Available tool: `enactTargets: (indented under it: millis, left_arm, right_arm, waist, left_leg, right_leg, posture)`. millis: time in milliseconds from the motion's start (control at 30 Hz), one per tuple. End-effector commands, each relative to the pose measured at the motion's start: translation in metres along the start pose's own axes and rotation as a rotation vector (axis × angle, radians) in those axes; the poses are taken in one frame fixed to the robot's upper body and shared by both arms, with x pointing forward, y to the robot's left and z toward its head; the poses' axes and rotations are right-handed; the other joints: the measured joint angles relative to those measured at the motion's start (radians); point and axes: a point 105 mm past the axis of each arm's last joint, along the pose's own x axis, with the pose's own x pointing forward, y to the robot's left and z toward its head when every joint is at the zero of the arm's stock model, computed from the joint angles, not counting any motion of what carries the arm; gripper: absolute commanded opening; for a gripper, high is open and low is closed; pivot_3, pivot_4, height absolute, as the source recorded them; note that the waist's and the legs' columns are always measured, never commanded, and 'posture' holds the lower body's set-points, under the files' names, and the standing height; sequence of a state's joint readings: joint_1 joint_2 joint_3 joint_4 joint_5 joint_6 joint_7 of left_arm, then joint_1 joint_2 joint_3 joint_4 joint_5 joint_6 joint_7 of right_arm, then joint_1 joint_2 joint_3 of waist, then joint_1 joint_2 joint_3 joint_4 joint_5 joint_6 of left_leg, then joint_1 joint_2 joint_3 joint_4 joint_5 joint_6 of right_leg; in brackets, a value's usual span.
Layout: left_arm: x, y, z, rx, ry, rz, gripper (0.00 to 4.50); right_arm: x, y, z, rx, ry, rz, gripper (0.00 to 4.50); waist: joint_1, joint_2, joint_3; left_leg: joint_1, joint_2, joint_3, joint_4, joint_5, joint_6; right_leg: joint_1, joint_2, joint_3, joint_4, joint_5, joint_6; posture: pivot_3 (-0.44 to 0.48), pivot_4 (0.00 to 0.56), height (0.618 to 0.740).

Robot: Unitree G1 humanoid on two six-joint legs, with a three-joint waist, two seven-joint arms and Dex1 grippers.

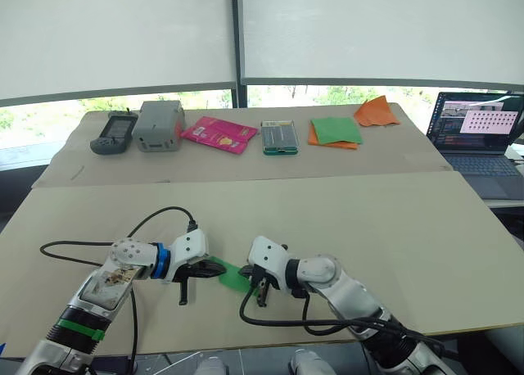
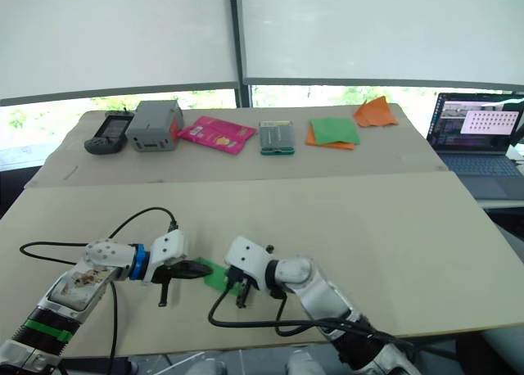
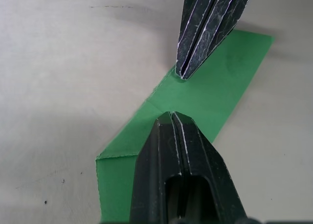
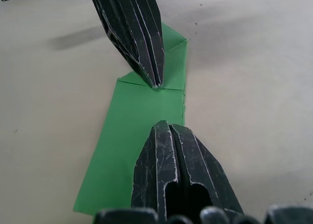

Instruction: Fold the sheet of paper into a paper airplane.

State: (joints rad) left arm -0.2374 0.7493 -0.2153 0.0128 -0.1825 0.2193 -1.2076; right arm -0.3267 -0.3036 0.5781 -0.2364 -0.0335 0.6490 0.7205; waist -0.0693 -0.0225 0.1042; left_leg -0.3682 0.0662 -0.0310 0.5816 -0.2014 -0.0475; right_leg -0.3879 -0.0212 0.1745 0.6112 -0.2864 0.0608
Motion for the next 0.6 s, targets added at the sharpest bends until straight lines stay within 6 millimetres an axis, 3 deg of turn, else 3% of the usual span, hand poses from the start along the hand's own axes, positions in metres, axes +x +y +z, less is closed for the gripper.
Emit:
enactTargets:
  millis: [33, 600]
  left_arm:
    - [0.000, -0.006, -0.021, -0.057, 0.076, -0.019, 0.00]
    - [0.000, -0.007, -0.020, -0.055, 0.073, -0.025, 0.00]
  right_arm:
    - [-0.006, 0.006, -0.043, 0.104, 0.155, 0.015, 0.02]
    - [-0.037, 0.010, -0.071, 0.226, 0.222, -0.036, 0.02]
  waist:
    - [0.001, 0.000, 0.000]
    - [0.007, -0.002, -0.001]
  left_leg:
    - [0.000, 0.000, 0.000, 0.000, 0.000, 0.000]
    - [0.000, 0.000, 0.000, 0.000, 0.000, 0.000]
  right_leg:
    - [0.000, 0.000, 0.000, 0.000, 0.000, 0.000]
    - [0.000, -0.001, 0.000, -0.001, 0.000, 0.000]
  posture:
    - [0.000, 0.150, 0.740]
    - [0.000, 0.150, 0.740]
